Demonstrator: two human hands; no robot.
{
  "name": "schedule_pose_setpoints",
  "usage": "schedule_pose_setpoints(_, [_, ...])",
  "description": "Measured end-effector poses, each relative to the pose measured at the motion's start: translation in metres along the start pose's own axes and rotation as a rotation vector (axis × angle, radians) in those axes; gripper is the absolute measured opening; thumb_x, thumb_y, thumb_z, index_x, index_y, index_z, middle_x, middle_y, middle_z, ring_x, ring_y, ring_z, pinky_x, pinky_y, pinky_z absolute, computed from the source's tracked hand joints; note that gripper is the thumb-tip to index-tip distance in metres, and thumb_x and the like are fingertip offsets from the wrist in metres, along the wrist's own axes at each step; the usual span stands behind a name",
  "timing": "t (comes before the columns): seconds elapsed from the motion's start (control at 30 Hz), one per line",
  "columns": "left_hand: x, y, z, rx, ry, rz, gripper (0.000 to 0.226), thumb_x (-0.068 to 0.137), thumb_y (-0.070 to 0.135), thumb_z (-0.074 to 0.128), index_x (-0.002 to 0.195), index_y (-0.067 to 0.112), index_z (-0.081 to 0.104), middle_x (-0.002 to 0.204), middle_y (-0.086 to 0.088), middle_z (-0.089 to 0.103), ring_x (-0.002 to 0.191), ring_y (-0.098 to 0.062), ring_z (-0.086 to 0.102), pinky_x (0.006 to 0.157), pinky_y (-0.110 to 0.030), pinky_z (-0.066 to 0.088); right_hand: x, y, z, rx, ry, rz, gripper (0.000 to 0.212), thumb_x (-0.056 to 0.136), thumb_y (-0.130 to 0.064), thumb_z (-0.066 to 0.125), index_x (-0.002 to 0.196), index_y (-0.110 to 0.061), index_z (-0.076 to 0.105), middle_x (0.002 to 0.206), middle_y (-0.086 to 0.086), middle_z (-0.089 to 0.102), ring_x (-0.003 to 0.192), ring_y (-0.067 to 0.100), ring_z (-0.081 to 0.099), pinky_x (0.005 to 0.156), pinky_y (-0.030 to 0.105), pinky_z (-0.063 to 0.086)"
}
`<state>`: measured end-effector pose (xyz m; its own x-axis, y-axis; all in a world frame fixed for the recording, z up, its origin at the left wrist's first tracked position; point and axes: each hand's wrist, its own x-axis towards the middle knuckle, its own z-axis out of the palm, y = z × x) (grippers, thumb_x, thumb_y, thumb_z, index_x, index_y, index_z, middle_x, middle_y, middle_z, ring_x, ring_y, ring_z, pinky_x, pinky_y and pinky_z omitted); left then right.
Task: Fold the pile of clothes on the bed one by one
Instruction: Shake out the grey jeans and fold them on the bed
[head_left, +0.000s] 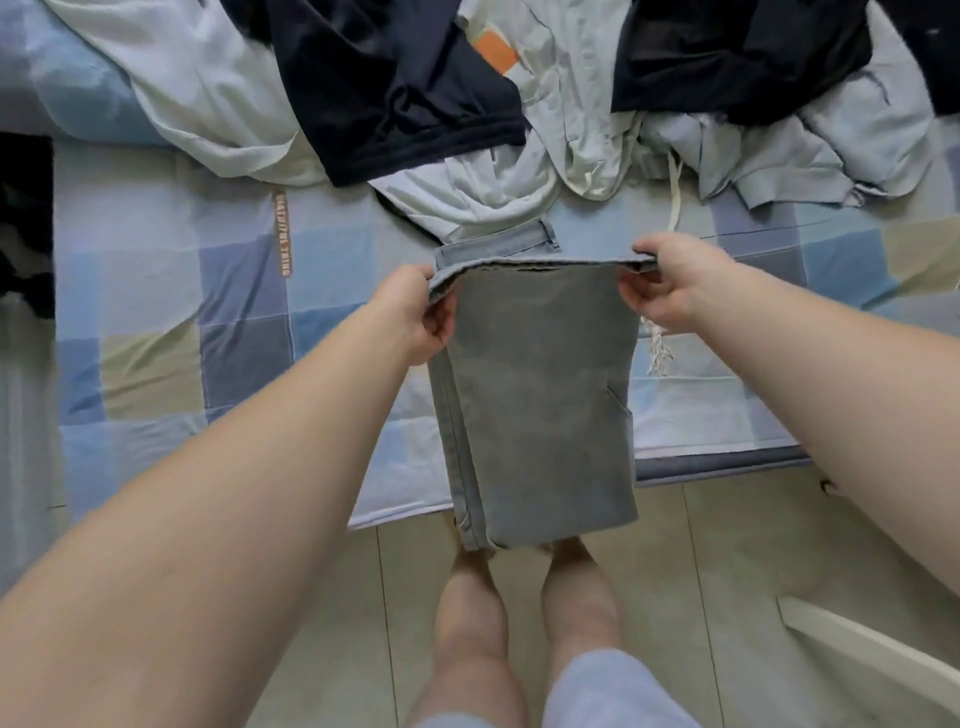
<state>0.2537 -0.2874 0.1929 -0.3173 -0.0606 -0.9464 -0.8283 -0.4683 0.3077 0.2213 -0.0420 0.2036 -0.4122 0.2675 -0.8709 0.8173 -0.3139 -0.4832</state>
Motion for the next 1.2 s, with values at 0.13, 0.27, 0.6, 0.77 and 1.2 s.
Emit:
schedule_pose_setpoints(0.13, [0.077,0.016,0.018,0.102,-0.027,0.078,0.026,0.107,0.039,0.041,0.109,0.022,0.061,0.099,0.003,0.07,0.083,-0.011,0.066,0.076,-0.025,0.049,0.08,-0.006,0.026,-0.015,-0.069,-0.009,0.005,0.102,-0.018,0.056,0.098,-0.015,0.059,0.093,-0.001,0.064,0.084,0.013,0.066,0.073,0.031,0.057])
schedule_pose_setpoints(0.27, [0.136,-0.006,0.013,0.404,0.013,0.206,0.043,0.105,0.051,0.041,0.138,0.027,0.053,0.123,0.005,0.064,0.105,-0.017,0.066,0.091,-0.038,0.054,0.137,0.028,0.028,-0.116,-0.18,0.014,0.01,0.101,-0.027,0.057,0.111,-0.026,0.059,0.128,-0.006,0.06,0.113,0.021,0.062,0.081,0.038,0.054])
schedule_pose_setpoints(0.6, [0.156,-0.14,-0.044,0.674,0.145,0.235,0.049,0.098,0.045,0.059,0.141,0.021,0.055,0.131,0.002,0.059,0.113,-0.015,0.055,0.094,-0.032,0.043,0.159,0.142,-0.049,-0.536,-0.108,0.046,0.049,0.093,-0.03,0.07,0.139,-0.022,0.055,0.131,0.0,0.061,0.124,0.024,0.057,0.098,0.044,0.048])
schedule_pose_setpoints(0.77, [0.148,-0.209,-0.079,0.776,0.217,0.136,0.06,0.094,0.045,0.064,0.146,0.019,0.045,0.121,0.001,0.057,0.098,-0.014,0.06,0.085,-0.028,0.045,0.151,0.196,-0.094,-0.857,-0.18,-0.083,0.062,0.091,-0.023,0.074,0.147,-0.015,0.048,0.139,0.01,0.057,0.122,0.024,0.058,0.107,0.04,0.046])
schedule_pose_setpoints(1.2, [0.148,-0.352,-0.123,0.701,0.25,0.128,0.069,0.083,0.045,0.075,0.137,0.016,0.044,0.122,0.004,0.061,0.099,-0.013,0.063,0.084,-0.032,0.051,0.143,0.332,-0.195,-1.029,-0.086,-0.173,0.1,0.085,-0.044,0.076,0.16,-0.018,0.014,0.161,0.006,0.032,0.143,0.029,0.038,0.115,0.05,0.037])
